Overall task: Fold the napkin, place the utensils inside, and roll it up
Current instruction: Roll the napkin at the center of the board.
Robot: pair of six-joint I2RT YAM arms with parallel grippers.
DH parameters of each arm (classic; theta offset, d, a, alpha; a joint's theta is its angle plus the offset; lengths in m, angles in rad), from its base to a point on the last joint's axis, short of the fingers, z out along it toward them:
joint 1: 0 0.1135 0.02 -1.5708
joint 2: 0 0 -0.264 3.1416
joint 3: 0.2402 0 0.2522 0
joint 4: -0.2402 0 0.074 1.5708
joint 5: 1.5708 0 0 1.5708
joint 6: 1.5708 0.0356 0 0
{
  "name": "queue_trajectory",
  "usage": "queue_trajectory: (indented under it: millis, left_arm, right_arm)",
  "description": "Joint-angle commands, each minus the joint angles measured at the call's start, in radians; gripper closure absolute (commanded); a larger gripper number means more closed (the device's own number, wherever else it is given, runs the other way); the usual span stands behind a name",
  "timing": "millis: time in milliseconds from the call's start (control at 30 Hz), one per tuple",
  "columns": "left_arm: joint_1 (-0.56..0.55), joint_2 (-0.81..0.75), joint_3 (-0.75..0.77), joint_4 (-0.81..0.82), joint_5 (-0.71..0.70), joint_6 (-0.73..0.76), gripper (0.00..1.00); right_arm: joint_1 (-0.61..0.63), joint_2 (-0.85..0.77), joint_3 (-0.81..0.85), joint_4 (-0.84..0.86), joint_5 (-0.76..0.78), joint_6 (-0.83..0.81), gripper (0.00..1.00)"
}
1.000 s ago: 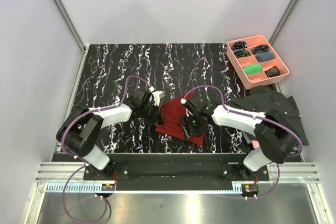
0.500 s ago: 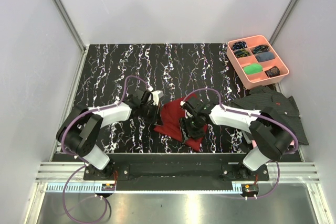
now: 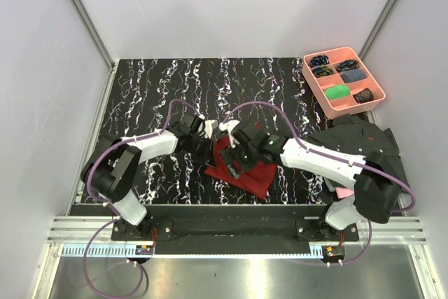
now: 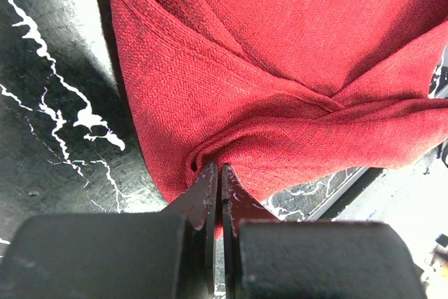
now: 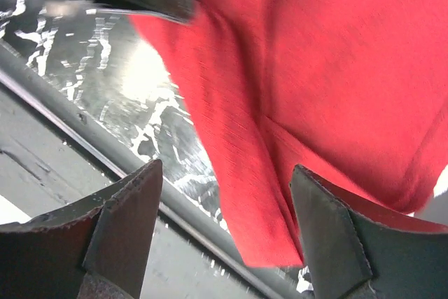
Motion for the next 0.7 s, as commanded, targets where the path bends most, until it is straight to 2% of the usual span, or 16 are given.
queue_trajectory:
  millis: [0,200,667]
  left_arm:
    - [0.020,0.032,0.038,-0.043,0.014,0.021,1.00]
    - [0.029,0.041,0.054,-0.054,0.026,0.021,1.00]
    - [0.030,0.038,0.058,-0.058,0.034,0.023,1.00]
  right_arm:
    - [0.091,0.025,0.008,0.157,0.053,-0.134,0.18]
    - [0.157,0.134,0.022,0.214,0.053,-0.179,0.19]
    - [0.157,0.281,-0.011,0.231,0.090,-0.191,0.23]
